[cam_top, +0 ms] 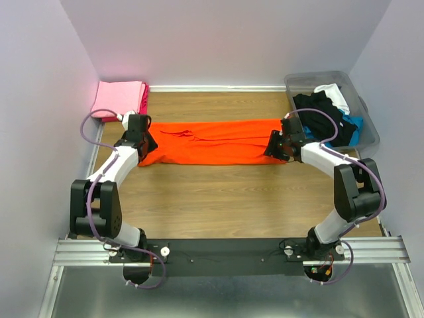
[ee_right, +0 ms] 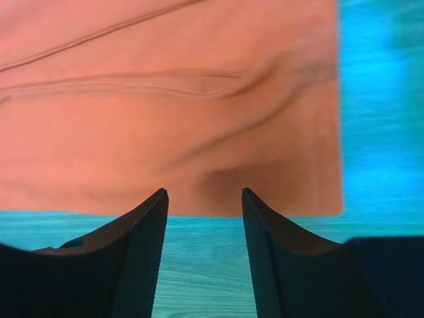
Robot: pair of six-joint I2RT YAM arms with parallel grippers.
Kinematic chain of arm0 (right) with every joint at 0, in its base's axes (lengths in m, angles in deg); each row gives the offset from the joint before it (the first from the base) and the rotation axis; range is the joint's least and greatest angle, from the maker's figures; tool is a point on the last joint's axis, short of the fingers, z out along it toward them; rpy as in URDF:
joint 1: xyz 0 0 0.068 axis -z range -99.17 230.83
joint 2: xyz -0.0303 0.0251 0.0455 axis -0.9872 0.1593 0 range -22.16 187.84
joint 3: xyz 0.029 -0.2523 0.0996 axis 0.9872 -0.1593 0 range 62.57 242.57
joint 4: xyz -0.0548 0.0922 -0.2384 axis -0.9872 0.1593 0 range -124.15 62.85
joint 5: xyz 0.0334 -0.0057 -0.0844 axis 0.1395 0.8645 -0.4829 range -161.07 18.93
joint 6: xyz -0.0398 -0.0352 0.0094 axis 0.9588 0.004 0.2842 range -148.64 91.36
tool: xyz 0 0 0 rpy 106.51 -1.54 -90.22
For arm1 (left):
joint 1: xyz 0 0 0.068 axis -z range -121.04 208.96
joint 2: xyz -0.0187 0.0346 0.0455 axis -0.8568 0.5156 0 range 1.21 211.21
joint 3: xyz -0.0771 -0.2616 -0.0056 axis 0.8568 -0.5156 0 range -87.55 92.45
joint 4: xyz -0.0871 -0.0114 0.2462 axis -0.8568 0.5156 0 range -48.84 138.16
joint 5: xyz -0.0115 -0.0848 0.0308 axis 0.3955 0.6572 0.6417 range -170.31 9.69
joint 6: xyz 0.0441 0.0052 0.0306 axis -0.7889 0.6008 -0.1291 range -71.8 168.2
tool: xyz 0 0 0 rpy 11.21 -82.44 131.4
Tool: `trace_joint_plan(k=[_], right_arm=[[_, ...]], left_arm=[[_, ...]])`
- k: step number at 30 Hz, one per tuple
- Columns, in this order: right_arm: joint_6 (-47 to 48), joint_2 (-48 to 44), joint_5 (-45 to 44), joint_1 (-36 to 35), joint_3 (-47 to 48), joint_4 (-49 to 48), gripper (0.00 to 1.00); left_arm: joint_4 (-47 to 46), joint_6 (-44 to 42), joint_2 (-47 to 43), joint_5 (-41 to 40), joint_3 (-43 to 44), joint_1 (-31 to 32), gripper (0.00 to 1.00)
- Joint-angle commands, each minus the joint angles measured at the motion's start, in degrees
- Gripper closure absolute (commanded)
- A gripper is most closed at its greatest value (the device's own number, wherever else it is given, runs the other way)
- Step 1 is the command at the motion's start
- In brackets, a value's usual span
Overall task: Fold and stack the t-shirts
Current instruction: Fold the tshirt
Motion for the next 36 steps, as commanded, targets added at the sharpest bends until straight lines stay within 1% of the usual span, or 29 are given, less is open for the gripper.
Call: trace_joint_plan(k=[1,5,10,13,16,21,27,29,33,34,36], right_arm=[[-1.52,-0.7,1.27,2.85,-1.61,0.45,0.45],[-0.9,0.79,1.88,4.52,-1.79,0.36,0.46],[-1.08,2.55,1.97,7.16,-3.63,0.36,0.48],[-1.43,3.08,1.97,8.47,-4.86,0.45,0.48],[-2.56,2.82,1.79,10.41,-6.18,0.62,0.49],[-4.24,3.43,2.23,14.27,-7.41,2.46,0.5],[-3.28,1.24,2.84,14.89,-6.89,8.17,0.5],[-2.13,-0.52,3.9,14.89,-6.18,8.71,0.5],[-0.2,-1.93,5.57,14.46,-1.71,10.99,0.52],[0.24,-2.11,5.84,14.11,0.91,11.95,0.52],[1.38,-2.28,6.36,12.44,4.69,12.84,0.52]], left_arm=[[-0.07,1.52,0.74,-1.51,-4.66,-1.74,0.57],[-2.28,0.11,3.28,-1.77,-5.8,-3.76,0.59],[-3.59,-0.33,8.29,-0.89,-4.66,-3.94,0.61],[-2.9,-0.16,10.75,0.43,-4.57,-5.61,0.64],[-1.41,0.11,11.9,-0.18,-5.45,-6.57,0.66],[0.53,0.2,11.2,-2.38,-7.56,-9.04,0.67],[3.26,0.37,6.9,-2.3,-10.81,-9.83,0.67],[3.26,0.2,3.83,-1.77,-11.43,-9.92,0.61],[4.22,-0.33,-0.74,-0.8,-10.99,-9.83,0.49],[5.01,-0.24,-2.32,-0.98,-10.55,-9.74,0.43],[5.54,-0.16,-3.82,-1.42,-9.68,-9.83,0.37]])
